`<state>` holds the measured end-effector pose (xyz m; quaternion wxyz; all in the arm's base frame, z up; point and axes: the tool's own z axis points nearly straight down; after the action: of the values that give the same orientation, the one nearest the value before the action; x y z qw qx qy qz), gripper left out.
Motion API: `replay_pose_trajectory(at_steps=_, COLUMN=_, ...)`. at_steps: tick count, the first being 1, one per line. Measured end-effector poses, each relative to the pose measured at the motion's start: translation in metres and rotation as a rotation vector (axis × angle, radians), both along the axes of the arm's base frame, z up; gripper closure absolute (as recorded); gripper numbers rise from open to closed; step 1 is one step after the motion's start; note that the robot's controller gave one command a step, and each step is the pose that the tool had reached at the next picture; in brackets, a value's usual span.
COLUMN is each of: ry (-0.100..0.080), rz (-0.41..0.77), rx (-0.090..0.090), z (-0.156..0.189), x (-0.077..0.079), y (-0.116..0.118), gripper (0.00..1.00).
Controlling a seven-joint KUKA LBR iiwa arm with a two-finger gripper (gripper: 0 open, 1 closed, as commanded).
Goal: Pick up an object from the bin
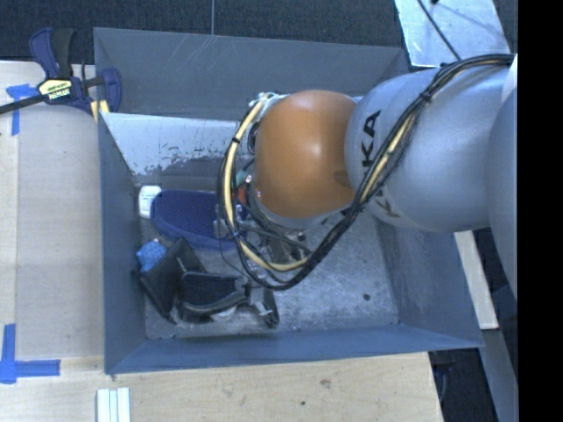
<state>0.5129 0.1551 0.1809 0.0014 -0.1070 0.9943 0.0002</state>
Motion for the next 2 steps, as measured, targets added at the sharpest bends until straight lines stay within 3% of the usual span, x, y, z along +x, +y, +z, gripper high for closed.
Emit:
replay_pose_trajectory(at_steps=1, ry=-0.008, rz=-0.154, rx=0.002, z=-0.1101, x=-0.0191, y=-0.0118, gripper=0.00)
replay_pose_trajectory(at_steps=2, ry=-0.009, rz=-0.154, rx=0.001, z=-0.1097, x=-0.0191, y=-0.0122, gripper=1.00)
